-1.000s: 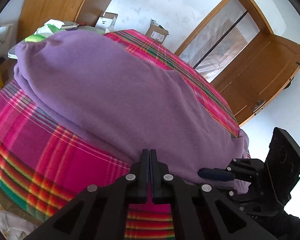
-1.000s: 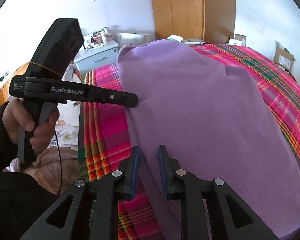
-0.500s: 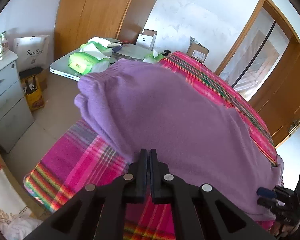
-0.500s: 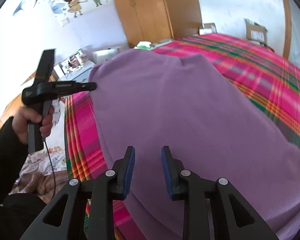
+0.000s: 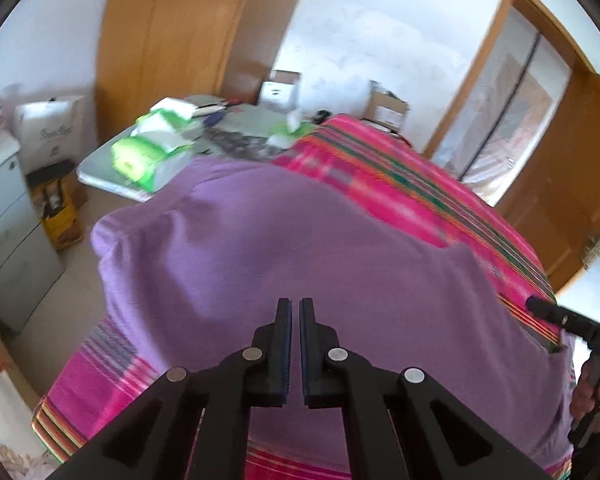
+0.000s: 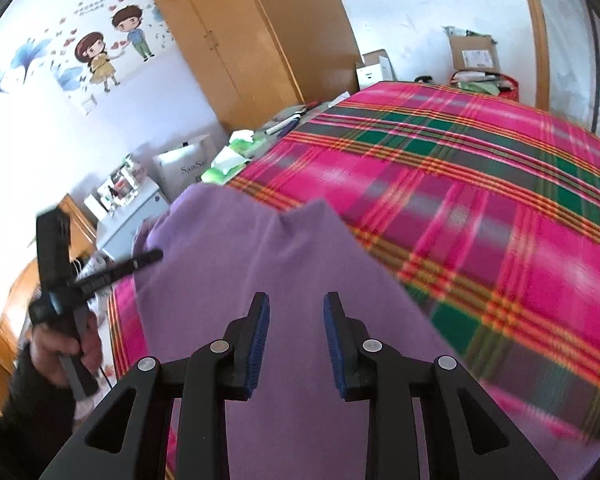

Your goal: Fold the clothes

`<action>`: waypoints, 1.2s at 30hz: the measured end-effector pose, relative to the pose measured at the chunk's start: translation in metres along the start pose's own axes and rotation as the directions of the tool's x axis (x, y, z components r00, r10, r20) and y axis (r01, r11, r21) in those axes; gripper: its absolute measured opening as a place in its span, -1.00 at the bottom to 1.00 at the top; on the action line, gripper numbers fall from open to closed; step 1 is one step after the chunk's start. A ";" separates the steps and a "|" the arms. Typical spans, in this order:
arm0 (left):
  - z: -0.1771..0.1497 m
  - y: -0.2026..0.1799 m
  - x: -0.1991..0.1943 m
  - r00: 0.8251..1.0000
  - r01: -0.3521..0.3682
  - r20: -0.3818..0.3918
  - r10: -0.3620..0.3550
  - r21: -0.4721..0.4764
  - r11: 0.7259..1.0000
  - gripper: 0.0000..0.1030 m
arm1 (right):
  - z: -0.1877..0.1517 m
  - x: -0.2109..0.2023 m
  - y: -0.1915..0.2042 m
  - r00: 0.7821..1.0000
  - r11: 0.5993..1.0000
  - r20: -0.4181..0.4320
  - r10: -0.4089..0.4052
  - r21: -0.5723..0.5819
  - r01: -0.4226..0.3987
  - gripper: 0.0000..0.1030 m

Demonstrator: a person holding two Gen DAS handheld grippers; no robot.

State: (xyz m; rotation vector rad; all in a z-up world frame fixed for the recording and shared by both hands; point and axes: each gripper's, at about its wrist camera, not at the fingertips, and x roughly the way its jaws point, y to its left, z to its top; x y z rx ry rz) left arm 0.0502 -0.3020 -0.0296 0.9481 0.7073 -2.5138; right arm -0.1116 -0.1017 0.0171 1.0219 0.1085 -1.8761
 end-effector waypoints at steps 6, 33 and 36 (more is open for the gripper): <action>0.008 0.029 -0.005 0.997 -0.059 0.052 0.061 -0.049 0.997 -0.95 | 0.042 0.044 -0.014 0.999 0.999 -0.031 0.029 0.036 -0.028 -0.30; 0.024 0.079 0.007 0.995 -0.075 0.050 0.081 -0.114 0.991 -0.97 | 0.029 0.030 -0.033 0.998 0.989 0.005 0.062 0.136 -0.062 -0.77; 0.025 0.083 0.007 0.997 -0.058 0.044 0.064 -0.127 0.990 -0.97 | 0.020 0.017 -0.034 0.998 0.988 0.015 0.066 0.139 -0.067 -0.75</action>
